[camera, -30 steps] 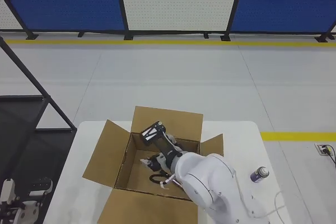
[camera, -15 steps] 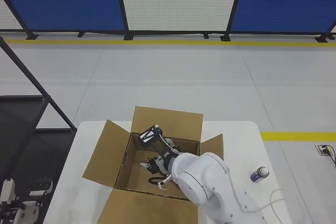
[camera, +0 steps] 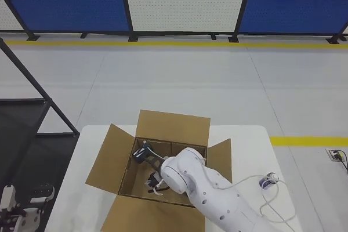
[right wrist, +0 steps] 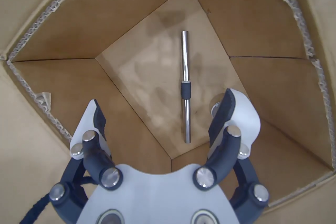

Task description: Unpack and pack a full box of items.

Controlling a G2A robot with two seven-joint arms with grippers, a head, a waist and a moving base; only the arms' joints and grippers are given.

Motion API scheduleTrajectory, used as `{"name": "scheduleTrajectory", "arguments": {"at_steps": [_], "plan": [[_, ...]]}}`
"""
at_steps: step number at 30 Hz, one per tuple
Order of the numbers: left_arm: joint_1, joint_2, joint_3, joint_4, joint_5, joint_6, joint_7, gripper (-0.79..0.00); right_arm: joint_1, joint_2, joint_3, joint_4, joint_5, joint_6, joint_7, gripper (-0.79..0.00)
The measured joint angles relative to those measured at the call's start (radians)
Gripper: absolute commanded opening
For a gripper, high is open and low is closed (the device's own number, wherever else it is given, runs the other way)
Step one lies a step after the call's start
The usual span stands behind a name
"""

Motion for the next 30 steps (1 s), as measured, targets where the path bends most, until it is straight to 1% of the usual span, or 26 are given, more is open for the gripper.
{"name": "scheduleTrajectory", "arguments": {"at_steps": [1,2,3,4,5,6,9,10,12,13,14,16,17,19,22,23,30], "plan": [[0.000,0.000,0.000,0.000,0.000,0.000,0.000,0.000,0.007,-0.005,-0.006,0.022,0.009,-0.005,-0.003,0.000],[0.000,0.000,0.000,0.000,0.000,0.000,0.000,0.000,0.014,-0.010,-0.011,0.043,0.015,-0.009,-0.006,-0.071],[0.000,0.000,0.000,0.000,0.000,0.000,0.000,0.000,0.023,-0.016,-0.018,0.069,0.023,-0.015,-0.010,-0.120],[0.000,0.000,0.000,0.000,0.000,0.000,0.000,0.000,0.029,-0.021,-0.024,0.087,0.025,-0.018,-0.012,-0.145],[0.000,0.000,0.000,0.000,0.000,0.000,0.000,0.000,0.036,-0.026,-0.030,0.105,0.026,-0.020,-0.012,-0.209],[0.000,0.000,0.000,0.000,0.000,0.000,0.000,0.000,0.043,-0.032,-0.040,0.127,0.025,-0.023,-0.013,-0.256],[0.000,0.000,0.000,0.000,0.000,0.000,0.000,0.000,0.061,-0.048,-0.061,0.184,0.022,-0.026,-0.021,-0.277],[0.000,0.000,0.000,0.000,0.000,0.000,0.000,0.000,0.066,-0.053,-0.067,0.202,0.020,-0.023,-0.023,-0.274],[0.000,0.000,0.000,0.000,0.000,0.000,0.000,0.000,0.078,-0.064,-0.075,0.245,0.021,-0.019,-0.036,-0.240],[0.000,0.000,0.000,0.000,0.000,0.000,0.000,0.000,0.083,-0.068,-0.077,0.264,0.023,-0.018,-0.041,-0.243],[0.000,0.000,0.000,0.000,0.000,0.000,0.000,0.000,0.089,-0.072,-0.079,0.283,0.025,-0.017,-0.045,-0.265],[0.000,0.000,0.000,0.000,0.000,0.000,0.000,0.000,0.099,-0.083,-0.083,0.325,0.030,-0.017,-0.053,-0.280],[0.000,0.000,0.000,0.000,0.000,0.000,0.000,0.000,0.104,-0.087,-0.086,0.342,0.032,-0.017,-0.057,-0.323],[0.000,0.000,0.000,0.000,0.000,0.000,0.000,0.000,0.113,-0.098,-0.093,0.382,0.033,-0.016,-0.063,-0.326],[0.000,0.000,0.000,0.000,0.000,0.000,0.000,0.000,0.126,-0.115,-0.106,0.436,0.035,-0.013,-0.070,-0.366],[0.000,0.000,0.000,0.000,0.000,0.000,0.000,0.000,0.129,-0.120,-0.109,0.451,0.037,-0.012,-0.074,-0.394],[0.000,0.000,0.000,0.000,0.000,0.000,0.000,0.000,0.149,-0.157,-0.124,0.553,0.050,-0.023,-0.102,-0.428]]}}
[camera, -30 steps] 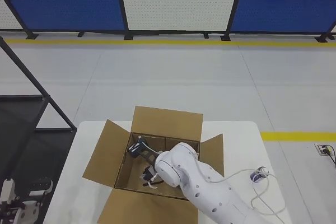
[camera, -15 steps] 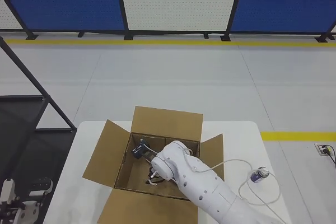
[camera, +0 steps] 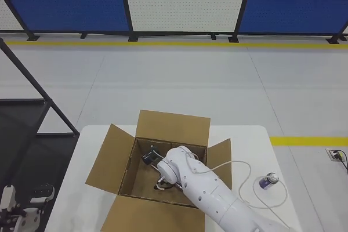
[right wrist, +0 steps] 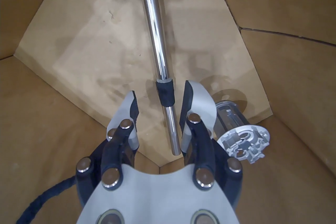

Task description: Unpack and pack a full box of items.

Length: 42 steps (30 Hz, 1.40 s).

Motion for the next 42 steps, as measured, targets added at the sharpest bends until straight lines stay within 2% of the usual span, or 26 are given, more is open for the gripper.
{"name": "scheduleTrajectory", "arguments": {"at_steps": [6,16,25,27,31,42], "plan": [[0.000,0.000,0.000,0.000,0.000,0.000,0.000,0.000,0.012,-0.026,-0.008,0.068,0.001,0.005,-0.012,-0.434],[0.000,0.000,0.000,0.000,0.000,0.000,0.000,0.000,0.028,-0.063,-0.007,0.168,0.019,-0.012,-0.045,-0.539],[0.000,0.000,0.000,0.000,0.000,0.000,0.000,0.000,0.041,-0.090,-0.005,0.233,0.022,-0.019,-0.056,-0.573],[0.000,0.000,0.000,0.000,0.000,0.000,0.000,0.000,0.043,-0.096,-0.006,0.244,0.020,-0.020,-0.058,-0.619],[0.000,0.000,0.000,0.000,0.000,0.000,0.000,0.000,0.049,-0.107,-0.006,0.265,0.018,-0.024,-0.060,-0.785],[0.000,0.000,0.000,0.000,0.000,0.000,0.000,0.000,0.078,-0.126,0.008,0.285,0.017,-0.037,-0.086,-0.785]]}}
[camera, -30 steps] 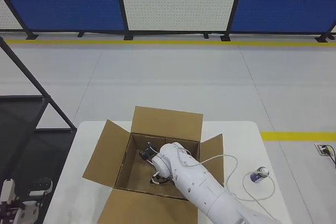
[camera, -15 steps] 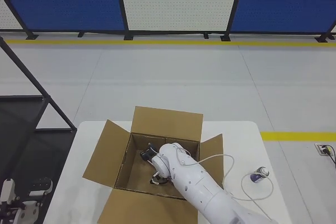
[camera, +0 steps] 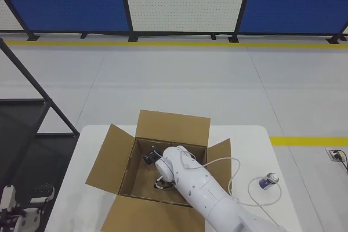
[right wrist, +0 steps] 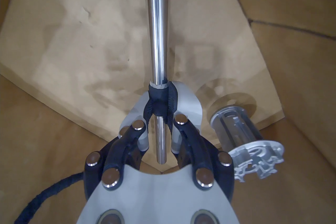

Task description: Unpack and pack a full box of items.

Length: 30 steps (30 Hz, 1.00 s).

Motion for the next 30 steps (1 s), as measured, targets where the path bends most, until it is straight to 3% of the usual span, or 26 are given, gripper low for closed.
{"name": "scheduleTrajectory", "arguments": {"at_steps": [8,14,17,22,27,30], "plan": [[0.000,0.000,0.000,0.000,0.000,0.000,0.000,0.000,0.007,0.016,0.024,-0.080,-0.026,0.016,-0.006,-0.785],[0.000,0.000,0.000,0.000,0.000,0.000,0.000,0.000,-0.034,0.065,0.078,-0.222,-0.057,0.034,-0.011,-0.785],[0.000,0.000,0.000,0.000,0.000,0.000,0.000,0.000,-0.082,0.105,0.119,-0.349,-0.103,0.062,0.017,-0.785],[0.000,0.000,0.000,0.000,0.000,0.000,0.000,0.000,-0.240,0.194,0.234,-0.676,-0.230,0.086,0.110,-0.785],[0.000,0.000,0.000,0.000,0.000,0.000,0.000,0.000,-0.461,0.272,0.373,-1.066,-0.354,0.015,0.224,-0.785],[0.000,0.000,0.000,0.000,0.000,0.000,0.000,0.000,-0.570,0.296,0.433,-1.240,-0.377,-0.036,0.225,-0.785]]}}
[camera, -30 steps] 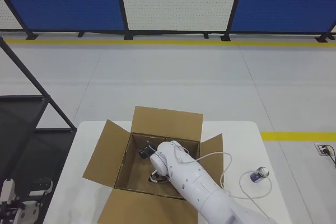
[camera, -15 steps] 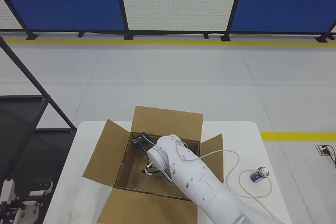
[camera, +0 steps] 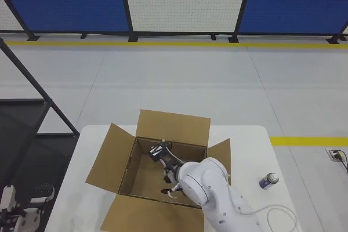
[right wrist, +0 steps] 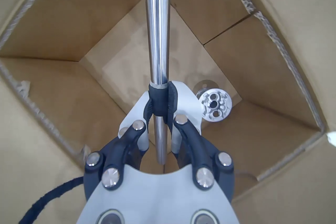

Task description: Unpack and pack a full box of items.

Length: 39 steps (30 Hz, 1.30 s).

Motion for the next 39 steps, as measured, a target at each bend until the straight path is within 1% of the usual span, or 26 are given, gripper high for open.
{"name": "scheduleTrajectory", "arguments": {"at_steps": [4,9,20,23,25,31,35,39], "plan": [[0.000,0.000,0.000,0.000,0.000,0.000,0.000,0.000,-0.094,0.015,0.046,-0.142,0.002,-0.028,-0.043,-0.785],[0.000,0.000,0.000,0.000,0.000,0.000,0.000,0.000,-0.154,0.024,0.076,-0.230,0.003,-0.010,-0.097,-0.785],[0.000,0.000,0.000,0.000,0.000,0.000,0.000,0.000,-0.155,0.024,0.076,-0.230,0.000,-0.010,-0.096,-0.785],[0.000,0.000,0.000,0.000,0.000,0.000,0.000,0.000,-0.164,0.023,0.062,-0.236,0.027,-0.033,-0.134,-0.785],[0.000,0.000,0.000,0.000,0.000,0.000,0.000,0.000,-0.160,0.023,0.063,-0.258,0.042,-0.031,-0.164,-0.785],[0.000,0.000,0.000,0.000,0.000,0.000,0.000,0.000,-0.158,0.022,0.109,-0.371,0.122,0.021,-0.224,-0.785],[0.000,0.000,0.000,0.000,0.000,0.000,0.000,0.000,-0.174,0.026,0.155,-0.466,0.160,0.054,-0.215,-0.785],[0.000,0.000,0.000,0.000,0.000,0.000,0.000,0.000,-0.213,0.035,0.234,-0.589,0.210,0.091,-0.184,-0.785]]}}
